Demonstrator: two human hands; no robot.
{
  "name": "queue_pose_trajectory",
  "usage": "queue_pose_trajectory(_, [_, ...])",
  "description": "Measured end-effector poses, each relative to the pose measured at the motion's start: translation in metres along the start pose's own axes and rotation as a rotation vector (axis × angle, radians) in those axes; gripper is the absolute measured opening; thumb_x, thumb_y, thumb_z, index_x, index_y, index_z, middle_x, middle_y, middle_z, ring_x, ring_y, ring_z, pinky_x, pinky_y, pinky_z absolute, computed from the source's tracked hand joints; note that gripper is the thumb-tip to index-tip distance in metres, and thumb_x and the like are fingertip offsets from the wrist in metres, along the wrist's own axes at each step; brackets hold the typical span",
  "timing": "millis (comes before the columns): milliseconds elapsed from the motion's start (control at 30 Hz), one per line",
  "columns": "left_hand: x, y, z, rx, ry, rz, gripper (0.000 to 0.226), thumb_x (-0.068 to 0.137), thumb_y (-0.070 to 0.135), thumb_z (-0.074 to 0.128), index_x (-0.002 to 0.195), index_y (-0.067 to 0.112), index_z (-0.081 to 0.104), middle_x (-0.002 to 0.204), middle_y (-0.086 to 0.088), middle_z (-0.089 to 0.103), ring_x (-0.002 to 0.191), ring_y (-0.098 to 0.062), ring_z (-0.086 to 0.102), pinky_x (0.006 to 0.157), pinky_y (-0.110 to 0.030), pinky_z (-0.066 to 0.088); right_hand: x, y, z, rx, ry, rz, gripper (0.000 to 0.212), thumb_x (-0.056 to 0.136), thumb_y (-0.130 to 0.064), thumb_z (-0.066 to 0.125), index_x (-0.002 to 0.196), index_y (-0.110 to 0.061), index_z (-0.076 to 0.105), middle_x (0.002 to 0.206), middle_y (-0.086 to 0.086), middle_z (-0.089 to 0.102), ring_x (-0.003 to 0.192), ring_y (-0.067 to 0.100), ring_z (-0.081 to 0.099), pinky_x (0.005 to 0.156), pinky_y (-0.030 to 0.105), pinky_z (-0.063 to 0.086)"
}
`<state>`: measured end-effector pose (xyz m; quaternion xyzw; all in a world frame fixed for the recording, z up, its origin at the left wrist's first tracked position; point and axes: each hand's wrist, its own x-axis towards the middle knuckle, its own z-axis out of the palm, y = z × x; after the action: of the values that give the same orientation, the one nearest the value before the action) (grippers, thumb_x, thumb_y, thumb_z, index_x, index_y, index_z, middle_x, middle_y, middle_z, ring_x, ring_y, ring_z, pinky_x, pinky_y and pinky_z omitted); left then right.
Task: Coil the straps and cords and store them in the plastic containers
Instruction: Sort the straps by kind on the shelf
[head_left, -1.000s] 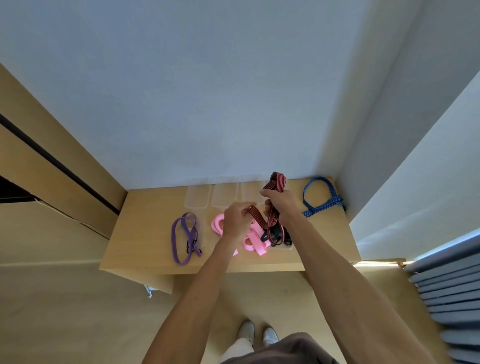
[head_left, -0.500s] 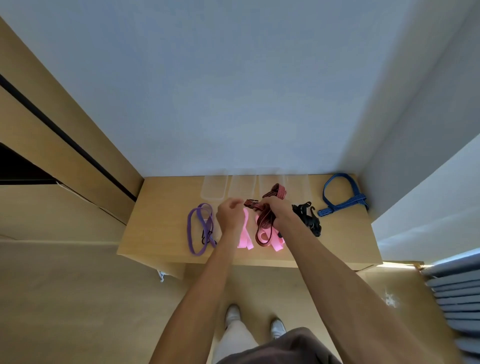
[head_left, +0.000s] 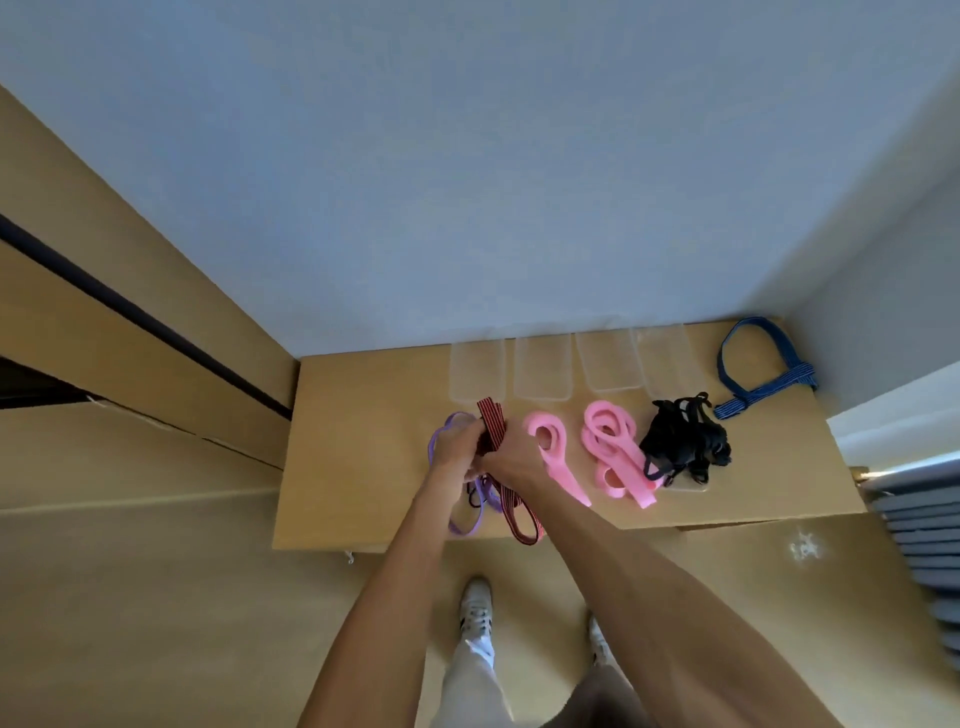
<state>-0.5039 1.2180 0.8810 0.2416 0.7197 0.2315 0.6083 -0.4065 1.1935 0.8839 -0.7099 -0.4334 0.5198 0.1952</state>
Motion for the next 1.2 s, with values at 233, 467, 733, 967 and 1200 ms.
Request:
queue_pose_trajectory(233, [0.089, -0.010, -0.049, 0.245, 0.009, 0.233, 0.015, 0.076, 0.015, 0.064, 0.080, 0.003, 0.072, 0.084, -0.020, 0.071, 0.077, -0.029, 0.064, 0.069, -0.036, 0.049, 0.064, 0.005, 0.067, -0.090, 0.183, 0.015, 0.047, 0.081, -0.021, 0.071, 0.122, -0.011, 0.048, 0.094, 0.008, 0.067, 0.086, 0.028, 0.065, 0.072, 0.041, 0.053])
queue_pose_trajectory(467, [0.132, -0.036, -0.048, 0.559, 0.158, 0.507, 0.023, 0.085, 0.002, 0.058, 0.101, 0.008, 0.072, 0.091, -0.006, 0.068, 0.084, -0.024, 0.061, 0.073, -0.032, 0.046, 0.092, 0.032, 0.096, -0.331, 0.259, 0.119, 0.054, 0.082, -0.023, 0.066, 0.128, -0.006, 0.044, 0.117, 0.015, 0.053, 0.104, 0.036, 0.055, 0.079, 0.041, 0.046])
queue_pose_trajectory(733, [0.126, -0.038, -0.056, 0.665, 0.269, 0.462, 0.020, 0.092, 0.019, 0.060, 0.110, 0.016, 0.067, 0.109, -0.002, 0.063, 0.095, -0.022, 0.061, 0.075, -0.029, 0.044, 0.078, 0.027, 0.089, -0.317, 0.281, 0.122, 0.046, 0.086, -0.032, 0.064, 0.124, -0.011, 0.050, 0.111, 0.012, 0.058, 0.099, 0.035, 0.058, 0.077, 0.044, 0.050])
queue_pose_trajectory(967, [0.078, -0.002, -0.024, 0.574, 0.237, 0.615, 0.020, 0.092, 0.005, 0.050, 0.095, 0.012, 0.068, 0.097, -0.005, 0.065, 0.087, -0.027, 0.061, 0.072, -0.031, 0.043, 0.049, 0.014, 0.020, -0.261, 0.454, 0.157, 0.040, 0.089, -0.011, 0.055, 0.128, -0.005, 0.057, 0.124, 0.017, 0.059, 0.111, 0.033, 0.056, 0.089, 0.040, 0.046])
queue_pose_trajectory(1200, [0.021, 0.046, 0.092, 0.806, -0.117, 0.807, 0.031, 0.094, 0.015, 0.051, 0.122, 0.012, 0.063, 0.120, -0.007, 0.063, 0.106, -0.024, 0.060, 0.089, -0.034, 0.048, 0.020, 0.029, -0.119, -0.245, 0.626, 0.214, 0.039, 0.088, -0.004, 0.055, 0.127, -0.007, 0.059, 0.129, 0.015, 0.055, 0.111, 0.031, 0.057, 0.086, 0.042, 0.052])
